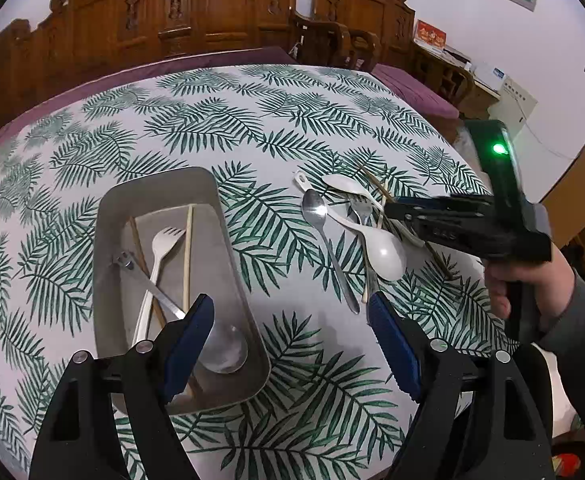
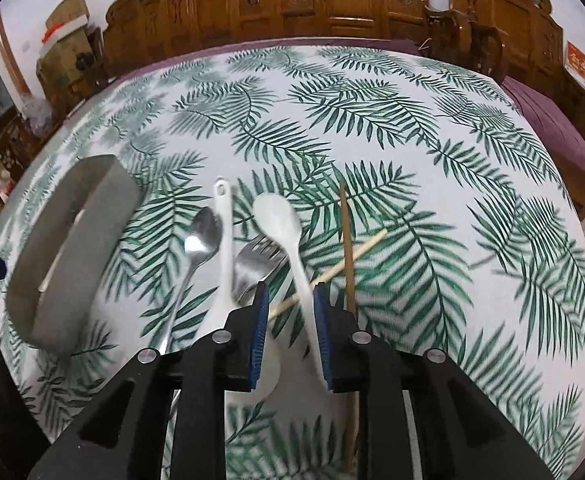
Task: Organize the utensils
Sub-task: 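Close the right tool on the handle of a white plastic spoon, then grasp a metal spoon with the left tool while the right tool holds the white spoon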
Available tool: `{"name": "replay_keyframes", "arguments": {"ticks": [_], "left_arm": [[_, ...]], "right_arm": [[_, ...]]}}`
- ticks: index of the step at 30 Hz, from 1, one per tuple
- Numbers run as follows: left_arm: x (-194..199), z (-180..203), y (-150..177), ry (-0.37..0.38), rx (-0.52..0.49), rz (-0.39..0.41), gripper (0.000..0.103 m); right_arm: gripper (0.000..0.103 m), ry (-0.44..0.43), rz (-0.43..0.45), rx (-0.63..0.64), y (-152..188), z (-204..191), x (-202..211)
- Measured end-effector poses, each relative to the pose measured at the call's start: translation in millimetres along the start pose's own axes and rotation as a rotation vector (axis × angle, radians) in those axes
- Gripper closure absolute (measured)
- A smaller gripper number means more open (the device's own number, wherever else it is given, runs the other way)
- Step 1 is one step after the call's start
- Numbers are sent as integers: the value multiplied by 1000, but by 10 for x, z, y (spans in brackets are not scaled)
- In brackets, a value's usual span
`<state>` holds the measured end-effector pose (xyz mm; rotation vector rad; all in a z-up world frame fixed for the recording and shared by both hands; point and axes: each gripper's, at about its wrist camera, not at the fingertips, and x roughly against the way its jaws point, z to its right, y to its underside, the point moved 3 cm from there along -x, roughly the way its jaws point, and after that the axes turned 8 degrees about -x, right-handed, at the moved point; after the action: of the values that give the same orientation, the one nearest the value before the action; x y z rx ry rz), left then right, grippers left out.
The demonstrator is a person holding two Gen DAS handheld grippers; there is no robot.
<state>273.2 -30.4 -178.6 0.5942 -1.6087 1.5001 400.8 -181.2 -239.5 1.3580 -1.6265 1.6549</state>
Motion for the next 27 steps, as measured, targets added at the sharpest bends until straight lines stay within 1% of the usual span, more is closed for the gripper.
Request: {"name": "replay_keyframes", "arguments": {"ticks": [3, 6, 7, 8, 9, 14, 19, 21, 23, 27], "left_arm": [[-55, 21, -44, 4, -6, -5, 27], [-109, 56, -97, 7, -14, -7, 27], [-132, 71, -119, 9, -16, -8, 27], [-155, 86, -138, 11, -18, -9, 27], [-176, 99, -154, 11, -20, -11, 27], [-368, 149, -244, 12, -22, -30, 27], [-550, 164, -378, 5, -21, -43, 27], [-626, 177, -460, 2, -27, -42, 30], [-699, 177, -541, 13, -23, -43, 36], [-835, 177, -699, 5, -37, -44, 42]], "right_arm": [[79, 13, -21, 31, -63, 14, -131], [85, 19, -34, 66, -104, 12, -218], [88, 17, -35, 74, -115, 9, -226], [94, 14, -37, 78, -129, 13, -231], [95, 2, -41, 78, -130, 12, -229], [95, -49, -10, 62, -118, 10, -102], [95, -83, 43, 31, -67, 52, 143], [95, -92, 57, 17, -30, 83, 223], [95, -100, 63, 8, -5, 106, 267], [95, -107, 73, -5, 61, 163, 339]]}}
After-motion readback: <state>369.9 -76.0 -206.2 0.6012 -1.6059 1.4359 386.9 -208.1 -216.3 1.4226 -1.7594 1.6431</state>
